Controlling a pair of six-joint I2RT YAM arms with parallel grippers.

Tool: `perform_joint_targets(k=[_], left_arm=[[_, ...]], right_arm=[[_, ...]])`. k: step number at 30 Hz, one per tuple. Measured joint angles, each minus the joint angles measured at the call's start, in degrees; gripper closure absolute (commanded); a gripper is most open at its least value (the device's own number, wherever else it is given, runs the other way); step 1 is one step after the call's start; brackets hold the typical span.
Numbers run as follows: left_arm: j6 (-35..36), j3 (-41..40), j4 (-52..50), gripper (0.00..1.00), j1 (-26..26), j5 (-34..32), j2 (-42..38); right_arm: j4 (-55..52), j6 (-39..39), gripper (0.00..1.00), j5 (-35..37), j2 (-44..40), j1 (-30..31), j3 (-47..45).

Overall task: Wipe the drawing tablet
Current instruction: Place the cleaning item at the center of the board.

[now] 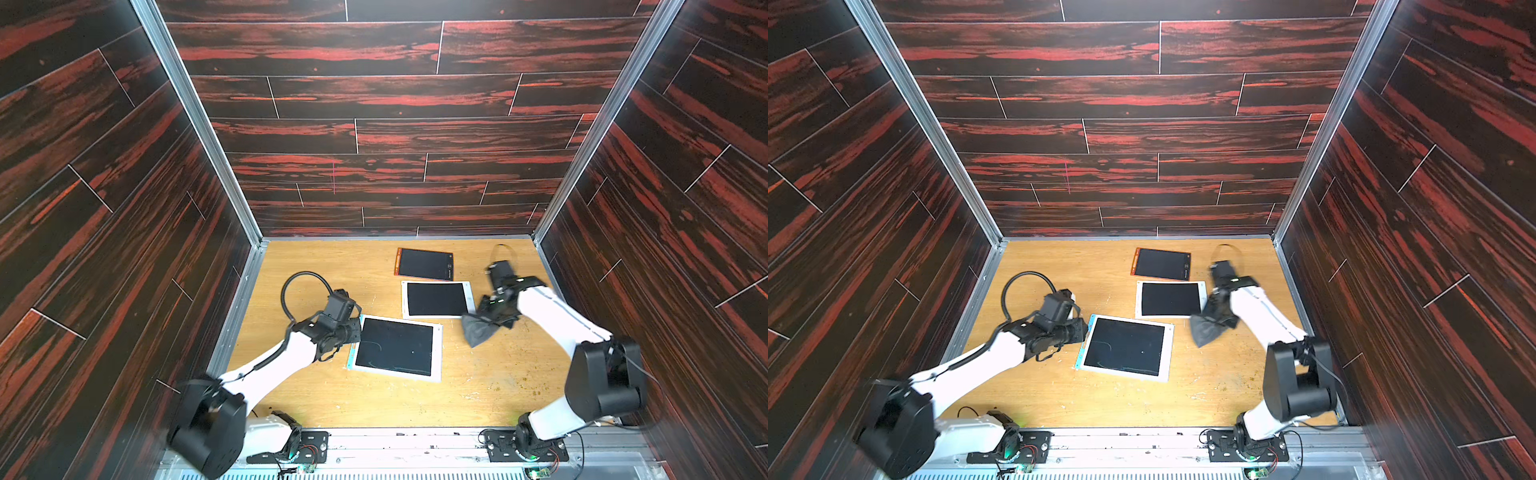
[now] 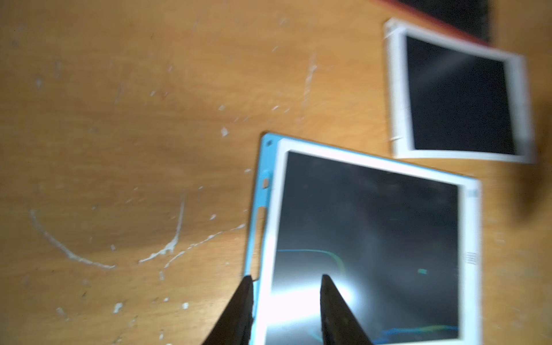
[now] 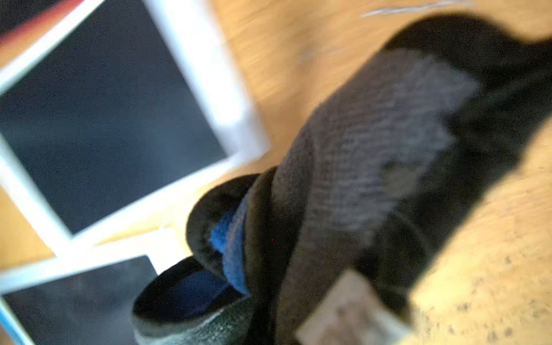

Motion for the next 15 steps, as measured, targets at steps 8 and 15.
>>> perform_joint_targets(k=[8, 15], left_arm=[[-1.36, -2.75, 2.21, 0.59, 0.11, 3.32, 0.74], [-2.49, -3.98, 3.82, 0.57, 0.5, 4.5, 2.93]], right_arm=[[5.84, 0.96, 0.39, -7.15, 4.68, -13.66, -0.33], [7.39, -1.42, 0.03, -4.09, -7.5, -8.46, -3.98]])
